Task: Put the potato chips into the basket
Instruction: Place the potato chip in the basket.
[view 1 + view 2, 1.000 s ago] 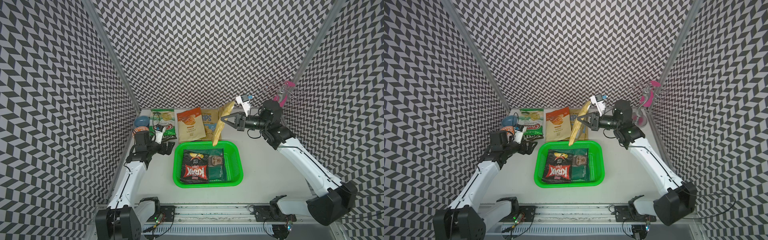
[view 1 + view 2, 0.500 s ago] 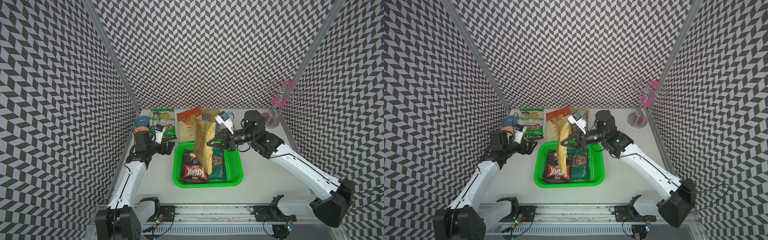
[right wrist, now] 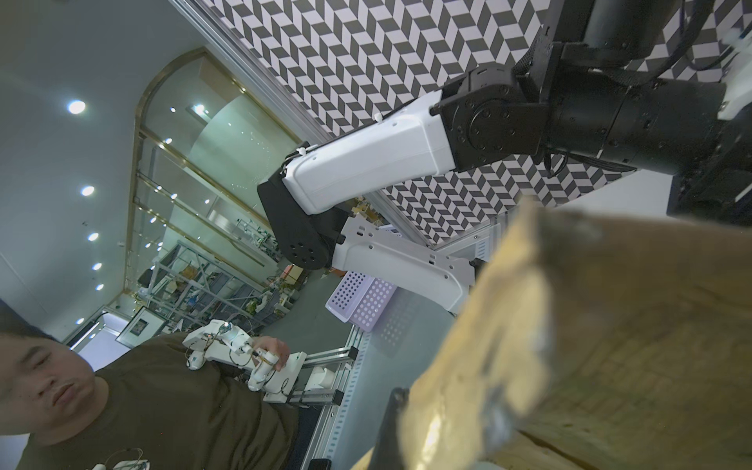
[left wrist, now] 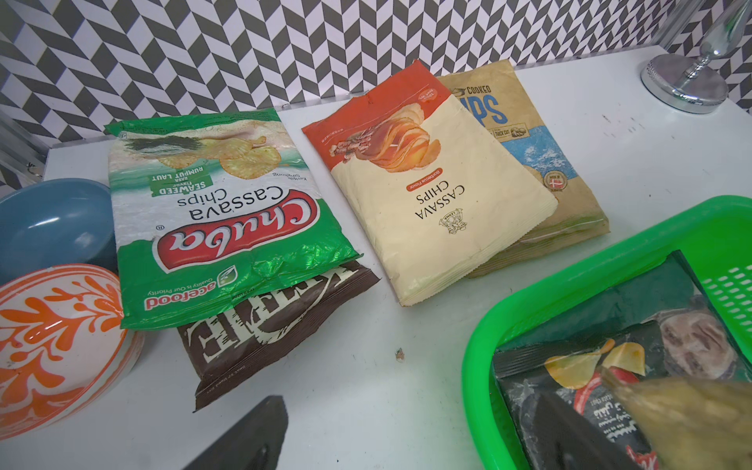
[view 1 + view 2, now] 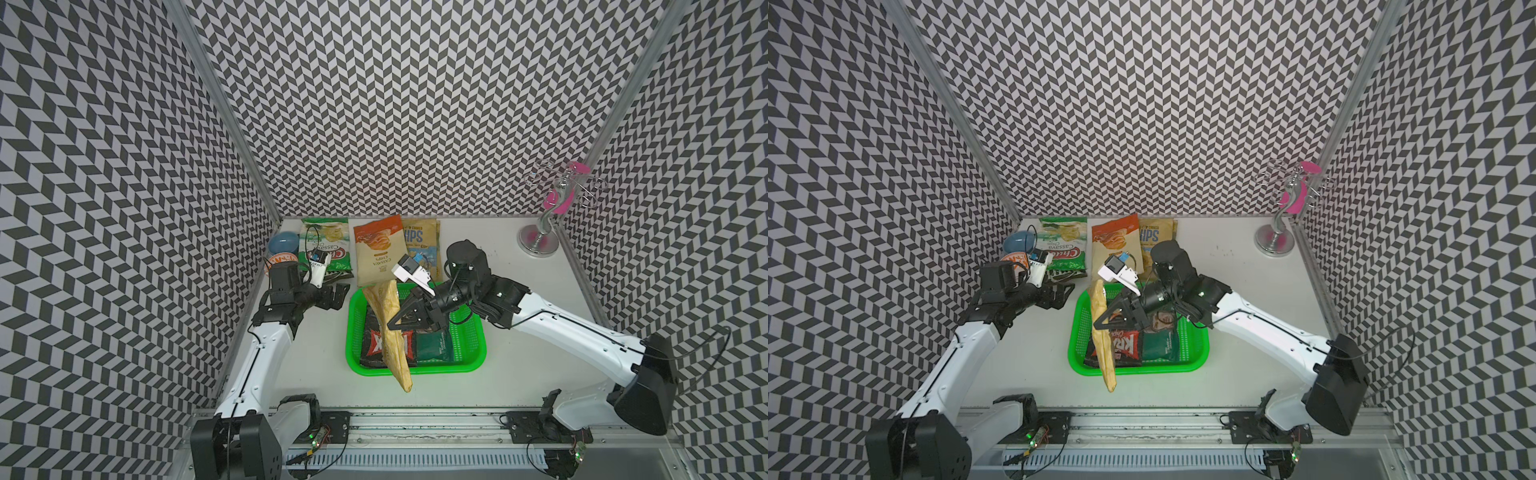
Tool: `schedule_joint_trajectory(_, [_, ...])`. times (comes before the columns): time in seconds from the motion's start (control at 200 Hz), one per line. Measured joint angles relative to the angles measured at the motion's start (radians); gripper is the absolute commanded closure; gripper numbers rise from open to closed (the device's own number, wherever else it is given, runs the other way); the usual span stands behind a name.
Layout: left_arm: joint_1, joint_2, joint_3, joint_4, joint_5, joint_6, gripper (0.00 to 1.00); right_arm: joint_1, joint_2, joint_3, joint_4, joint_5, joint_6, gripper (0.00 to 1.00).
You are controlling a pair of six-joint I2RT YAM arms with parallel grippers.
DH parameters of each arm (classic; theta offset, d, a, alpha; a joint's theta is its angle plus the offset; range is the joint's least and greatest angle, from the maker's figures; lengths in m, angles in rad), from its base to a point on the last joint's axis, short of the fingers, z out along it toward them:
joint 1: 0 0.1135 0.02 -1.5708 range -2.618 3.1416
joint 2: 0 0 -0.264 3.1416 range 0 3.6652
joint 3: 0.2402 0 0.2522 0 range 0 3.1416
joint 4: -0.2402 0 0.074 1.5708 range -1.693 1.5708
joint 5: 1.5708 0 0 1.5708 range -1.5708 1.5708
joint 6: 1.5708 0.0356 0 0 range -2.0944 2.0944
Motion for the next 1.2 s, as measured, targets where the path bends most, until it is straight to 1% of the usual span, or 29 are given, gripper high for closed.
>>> schedule_joint_trajectory(0.35, [0.0, 0.0, 0.0, 0.0, 0.0, 0.0, 0.01, 0.052, 0.019, 0.0, 0.035, -0.031, 0.013, 1.0])
schedule_joint_trajectory(0.556, [0.0, -0.004, 0.0, 0.0, 0.0, 0.0, 0.01, 0.06, 0.021, -0.03, 0.103, -0.062, 0.05, 1.0])
schedule_joint_trajectory(0.736, [0.0, -0.013, 0.0, 0.0, 0.0, 0.0, 0.01, 0.064, 0.021, -0.061, 0.106, -0.071, 0.051, 1.0])
schedule_joint_trajectory(0.951, [0.0, -0.021, 0.0, 0.0, 0.004, 0.0, 0.01, 0.067, 0.021, -0.061, 0.031, -0.055, -0.014, 1.0])
schedule_joint_trajectory(1.202, [0.0, -0.042, 0.0, 0.0, 0.01, 0.0, 0.01, 0.067, 0.021, -0.06, -0.126, 0.029, -0.136, 1.0])
